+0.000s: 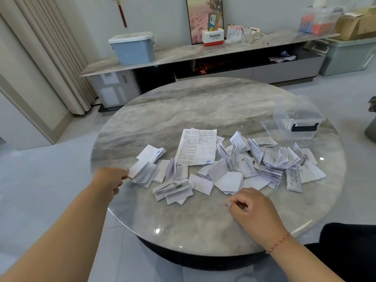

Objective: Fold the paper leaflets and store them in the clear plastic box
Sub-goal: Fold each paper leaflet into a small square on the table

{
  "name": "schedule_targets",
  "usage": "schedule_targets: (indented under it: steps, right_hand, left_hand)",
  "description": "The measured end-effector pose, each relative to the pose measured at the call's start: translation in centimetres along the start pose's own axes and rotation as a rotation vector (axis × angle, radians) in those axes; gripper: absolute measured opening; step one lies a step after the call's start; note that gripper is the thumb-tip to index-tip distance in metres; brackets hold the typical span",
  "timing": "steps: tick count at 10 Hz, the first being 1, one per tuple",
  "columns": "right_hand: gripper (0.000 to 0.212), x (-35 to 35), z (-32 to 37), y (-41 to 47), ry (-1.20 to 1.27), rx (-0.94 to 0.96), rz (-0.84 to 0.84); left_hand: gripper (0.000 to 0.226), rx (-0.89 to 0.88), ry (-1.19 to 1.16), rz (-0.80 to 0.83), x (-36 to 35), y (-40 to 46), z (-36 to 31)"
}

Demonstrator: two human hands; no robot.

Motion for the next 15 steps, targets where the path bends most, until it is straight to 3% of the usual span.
schedule_targets:
  steps: [2, 3, 4, 5, 6, 7, 8, 9, 10, 12, 13, 14, 15]
  right_hand:
    - [0.016, -1.2, 0.3, 0.2, -0.048, -0.009, 0.036]
    - [0.015, -1.3, 0.5, 0.3, -0.041, -0.006, 0.044]
    - [0.017, -1.3, 0.5, 0.4, -0.036, -0.013, 0.05]
    - [0.024, -1.3, 0.4, 0.3, -0.031, -0.009, 0.043]
    - [0.018, -1.5, 0.2, 0.5, -0.024, -0.006, 0.045]
    - [0.02, -1.7, 0.1, 0.7, -0.01, -0.002, 0.052]
    - [0.024, -1.5, -0.1, 0.9, 0.003, 0.002, 0.046]
    - [0.026, -1.0, -0.5, 0.9, 0.008, 0.006, 0.007]
    - [0.028, -0.8, -0.6, 0.9, -0.003, 0.018, -0.003]
    - [0.017, 0.0, -0.4, 0.9, 0.02, 0.013, -0.065]
    - [0.024, 1.3, -0.2, 0.7, 0.114, -0.023, -0.184]
    - [0.057, 2.9, -0.1, 0.1, 0.131, -0.045, -0.276]
    - [0.076, 3.4, 0.9, -0.8, 0.015, 0.07, -0.21]
  left_hand:
    - [0.016, -0.156, 0.248, -0.073, 0.7, 0.5, -0.1]
    - [0.015, -0.191, 0.512, -0.062, 0.6, 1.3, -1.0]
    - [0.031, -0.277, 0.515, -0.184, 1.3, 0.9, -2.7]
    - [0.025, -0.65, 0.643, -0.458, 0.0, -2.5, -7.1]
    - [0.018, -0.975, 0.66, -0.233, -6.4, -6.1, -10.4]
    - [0.037, -1.038, 1.049, 0.121, -14.7, -6.8, -10.1]
    - [0.041, -0.978, 1.34, 0.182, -18.8, -5.6, -9.0]
    - [0.019, -0.918, 1.43, 0.15, -20.1, -4.9, -9.0]
    - [0.02, -0.891, 1.336, 0.081, -19.2, -5.1, -10.7]
    - [0.026, -1.39, 0.968, -0.439, -12.6, -11.1, -15.1]
    - [0.029, -1.515, 0.99, -0.428, -10.7, -15.8, -12.9]
    - [0.028, -1.67, 1.015, -0.39, -10.2, -21.1, -9.8]
    - [0.018, -1.777, 1.039, -0.261, -10.8, -24.3, -5.6]
Point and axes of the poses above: each hand's wrist, its own y-axis towards the middle knuckle, its own x-axis out of the back of the hand, z = x × y, the point moved 6 cm from there along y, towards the middle knuckle, and after that the axes turned 5 degrees about z, right-handed, at the moved point
